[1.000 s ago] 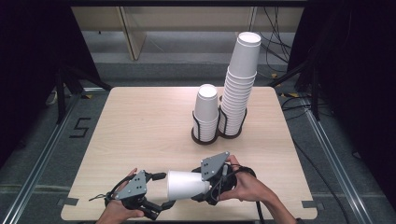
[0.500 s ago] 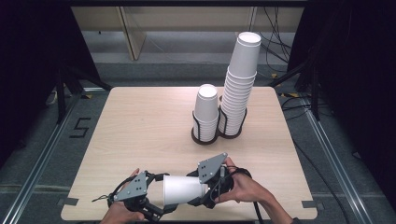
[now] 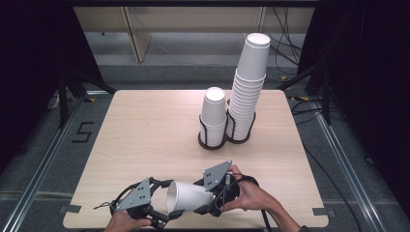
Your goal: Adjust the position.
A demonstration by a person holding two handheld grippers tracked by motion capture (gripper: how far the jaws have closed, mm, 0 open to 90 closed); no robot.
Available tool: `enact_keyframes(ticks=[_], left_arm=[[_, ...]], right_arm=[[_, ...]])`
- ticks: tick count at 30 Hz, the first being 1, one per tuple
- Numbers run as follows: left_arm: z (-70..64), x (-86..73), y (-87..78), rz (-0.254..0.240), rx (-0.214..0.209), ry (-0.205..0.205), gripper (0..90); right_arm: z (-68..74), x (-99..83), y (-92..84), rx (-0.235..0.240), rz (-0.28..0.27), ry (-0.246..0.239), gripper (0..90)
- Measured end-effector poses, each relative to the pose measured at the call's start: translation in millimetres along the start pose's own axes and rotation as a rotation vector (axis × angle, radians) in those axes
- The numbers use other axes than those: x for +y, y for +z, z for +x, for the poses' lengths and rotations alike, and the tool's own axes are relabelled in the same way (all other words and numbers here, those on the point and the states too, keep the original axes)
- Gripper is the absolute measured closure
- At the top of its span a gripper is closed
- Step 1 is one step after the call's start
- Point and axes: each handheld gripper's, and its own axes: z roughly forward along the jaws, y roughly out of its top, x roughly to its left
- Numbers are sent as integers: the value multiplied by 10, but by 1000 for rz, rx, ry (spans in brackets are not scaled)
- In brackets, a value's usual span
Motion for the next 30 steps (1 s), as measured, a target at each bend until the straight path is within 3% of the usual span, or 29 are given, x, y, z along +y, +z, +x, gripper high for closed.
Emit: enact_keyframes(ticks=[2, 4, 8, 12, 18, 20, 24, 27, 29, 30], left_arm=[[6, -4, 10, -16, -15, -5, 134], [-6, 3, 2, 17, -1, -4, 134], [2, 6, 1, 16, 9, -17, 134], [5, 28, -14, 30, 38, -44, 134], [-20, 29, 19, 55, 47, -55, 133], [-14, 22, 38, 48, 38, -53, 132], [-31, 19, 54, 42, 43, -74, 109], [-37, -1, 77, -6, 33, -109, 68], [-33, -3, 69, -32, 42, -143, 65], [-24, -8, 60, -40, 48, -154, 61]], right_arm=[[9, -2, 14, -11, 0, 4, 239], [19, -5, 36, -12, 17, 11, 231], [24, -3, 47, -33, 42, 26, 199], [71, 42, 42, -127, 89, 15, 173], [119, 103, 65, -162, 125, -8, 184], [115, 112, 95, -165, 132, -34, 207], [135, 118, 127, -143, 149, -26, 218], [137, 102, 137, -135, 156, -57, 231], [113, 82, 118, -129, 124, -54, 233], [127, 70, 90, -121, 109, 0, 234]])
